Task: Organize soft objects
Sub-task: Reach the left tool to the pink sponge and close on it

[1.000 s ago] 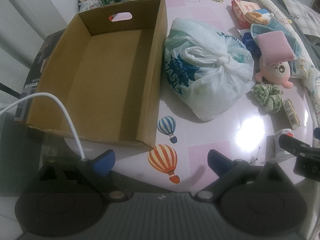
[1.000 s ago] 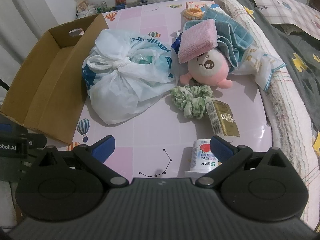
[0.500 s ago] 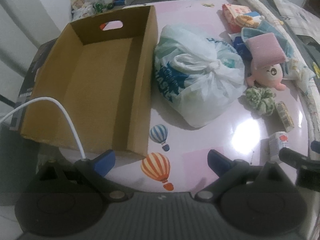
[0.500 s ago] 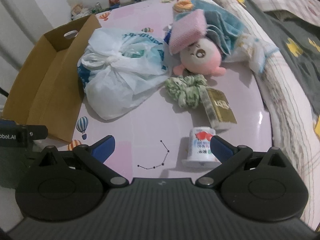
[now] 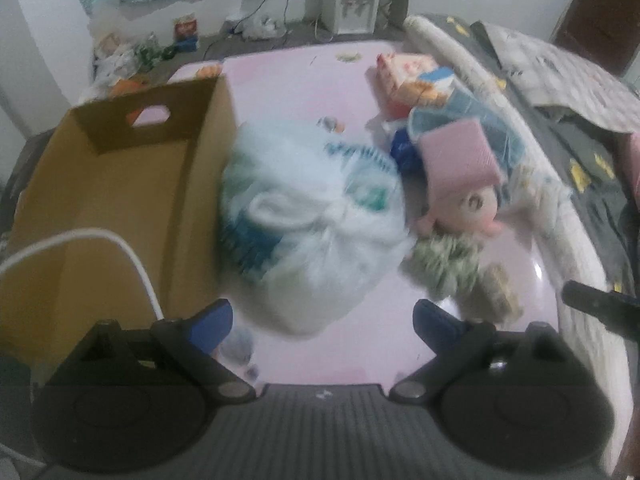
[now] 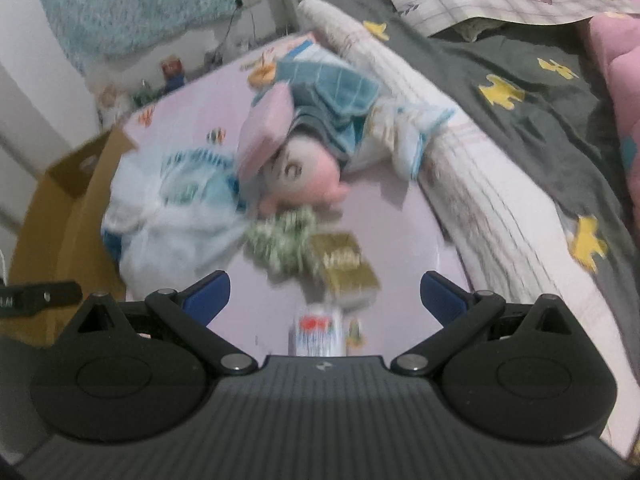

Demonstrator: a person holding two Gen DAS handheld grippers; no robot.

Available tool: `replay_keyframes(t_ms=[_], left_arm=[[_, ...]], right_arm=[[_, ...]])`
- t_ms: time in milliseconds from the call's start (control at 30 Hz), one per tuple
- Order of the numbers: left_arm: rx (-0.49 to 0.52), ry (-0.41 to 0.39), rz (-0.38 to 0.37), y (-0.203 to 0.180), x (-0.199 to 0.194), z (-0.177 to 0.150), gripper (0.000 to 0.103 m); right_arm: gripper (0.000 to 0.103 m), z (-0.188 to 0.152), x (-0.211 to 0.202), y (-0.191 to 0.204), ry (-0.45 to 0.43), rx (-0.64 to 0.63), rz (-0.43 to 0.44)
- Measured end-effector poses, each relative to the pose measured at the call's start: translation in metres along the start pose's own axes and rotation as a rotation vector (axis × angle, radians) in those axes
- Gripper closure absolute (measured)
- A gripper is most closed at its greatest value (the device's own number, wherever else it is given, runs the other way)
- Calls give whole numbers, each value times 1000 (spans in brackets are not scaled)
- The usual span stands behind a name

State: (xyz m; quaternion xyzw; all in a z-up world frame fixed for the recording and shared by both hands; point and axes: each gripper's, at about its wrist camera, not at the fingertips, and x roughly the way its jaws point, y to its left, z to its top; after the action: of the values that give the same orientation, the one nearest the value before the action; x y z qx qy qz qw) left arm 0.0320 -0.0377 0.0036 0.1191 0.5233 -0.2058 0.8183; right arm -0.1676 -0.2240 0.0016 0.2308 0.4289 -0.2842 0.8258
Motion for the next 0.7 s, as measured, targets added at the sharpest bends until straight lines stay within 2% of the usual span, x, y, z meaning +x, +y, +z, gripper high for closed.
replay_keyframes(t_ms=[100, 167, 233, 333, 400, 500, 633, 700], left_arm=[[1, -2, -16, -16, 21, 25, 12], [-1, 12, -36, -28, 35, 41, 24], [-32, 13, -71, -36, 46, 60, 28], [-78, 11, -150, -46, 59, 80, 34], [-65, 21, -205, -56, 70, 91, 34], [-17, 54, -243, -70, 87, 102, 34], [16, 110, -281, -82, 106, 112, 22], [14, 118, -284, -85, 111, 117, 20]], right_arm=[[2, 35, 23, -12, -8, 18, 44], [2, 60, 33, -21, -41, 23, 83], [2, 84, 46, -29, -56, 22, 127], [11, 115, 72, -38, -37, 42, 198], [21, 130, 90, -42, -11, 67, 262], [35, 144, 116, -42, 43, 102, 350], [44, 154, 147, -35, 111, 116, 409], [50, 156, 158, -34, 137, 119, 424]])
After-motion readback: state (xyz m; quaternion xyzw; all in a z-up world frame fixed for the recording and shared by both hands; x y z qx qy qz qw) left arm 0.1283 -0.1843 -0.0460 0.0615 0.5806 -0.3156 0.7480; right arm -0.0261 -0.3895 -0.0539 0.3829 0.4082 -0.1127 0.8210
